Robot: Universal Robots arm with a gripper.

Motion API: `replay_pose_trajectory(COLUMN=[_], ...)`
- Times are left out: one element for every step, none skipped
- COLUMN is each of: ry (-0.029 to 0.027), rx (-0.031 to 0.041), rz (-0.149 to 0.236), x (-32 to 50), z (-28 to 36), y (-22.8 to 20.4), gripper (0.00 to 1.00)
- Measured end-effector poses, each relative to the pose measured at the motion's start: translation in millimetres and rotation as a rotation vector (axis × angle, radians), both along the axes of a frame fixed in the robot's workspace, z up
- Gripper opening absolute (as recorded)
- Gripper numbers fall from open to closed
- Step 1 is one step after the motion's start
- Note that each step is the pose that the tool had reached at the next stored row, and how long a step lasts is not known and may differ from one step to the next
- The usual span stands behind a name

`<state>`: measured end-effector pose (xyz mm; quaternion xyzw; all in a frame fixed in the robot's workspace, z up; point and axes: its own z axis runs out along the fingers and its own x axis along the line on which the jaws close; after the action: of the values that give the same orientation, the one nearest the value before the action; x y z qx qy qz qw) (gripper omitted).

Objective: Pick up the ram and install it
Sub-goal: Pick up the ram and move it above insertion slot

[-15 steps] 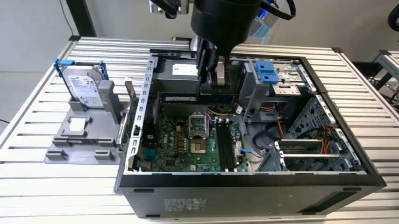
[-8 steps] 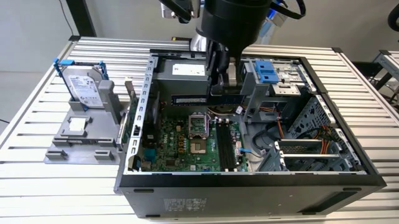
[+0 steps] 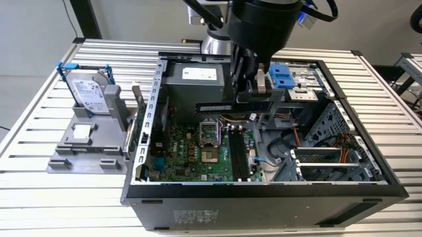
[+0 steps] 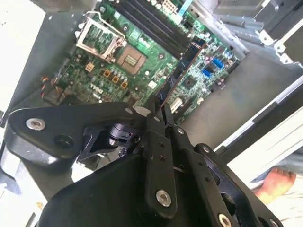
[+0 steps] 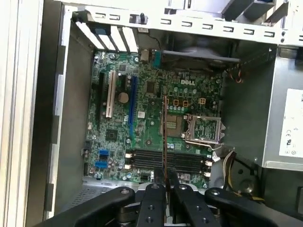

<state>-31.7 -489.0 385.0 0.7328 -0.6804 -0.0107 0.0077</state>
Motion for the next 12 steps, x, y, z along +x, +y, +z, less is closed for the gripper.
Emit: replay_pose_trajectory(ry=[-0.0001, -0.0001, -0.0001, -0.0001, -0.0001, -0.0001, -0.0001, -0.0001, -0.0001, -0.0001, -0.0001, -0.0001], rx=[0.0, -0.0001, 0.0, -0.0001, -0.0001, -0.0001, -0.0001, 0.0, 0.0, 0.0, 0.0001, 0.0], rz=[-0.004, -0.012, -0.024, -0.038, -0.052, -0.065, -0.077, -0.087, -0.095, -0.1, -0.106, -0.109], x=[1.4, 2.3, 2.6, 2.7, 2.9, 3.2, 3.5, 4.0, 4.3, 4.5, 4.8, 5.2], z=[-0.4, -0.9, -1.5, -2.0, -2.7, -3.2, -3.7, -4.2, -4.6, -5.0, -5.4, -5.8], y=[0.1, 0.1, 0.1, 0.2, 0.2, 0.2, 0.2, 0.2, 0.5, 0.9, 1.5, 2.2], gripper=[0.0, 0.0, 0.0, 0.0, 0.0, 0.0, 0.0, 0.0, 0.0, 0.0, 0.0, 0.0])
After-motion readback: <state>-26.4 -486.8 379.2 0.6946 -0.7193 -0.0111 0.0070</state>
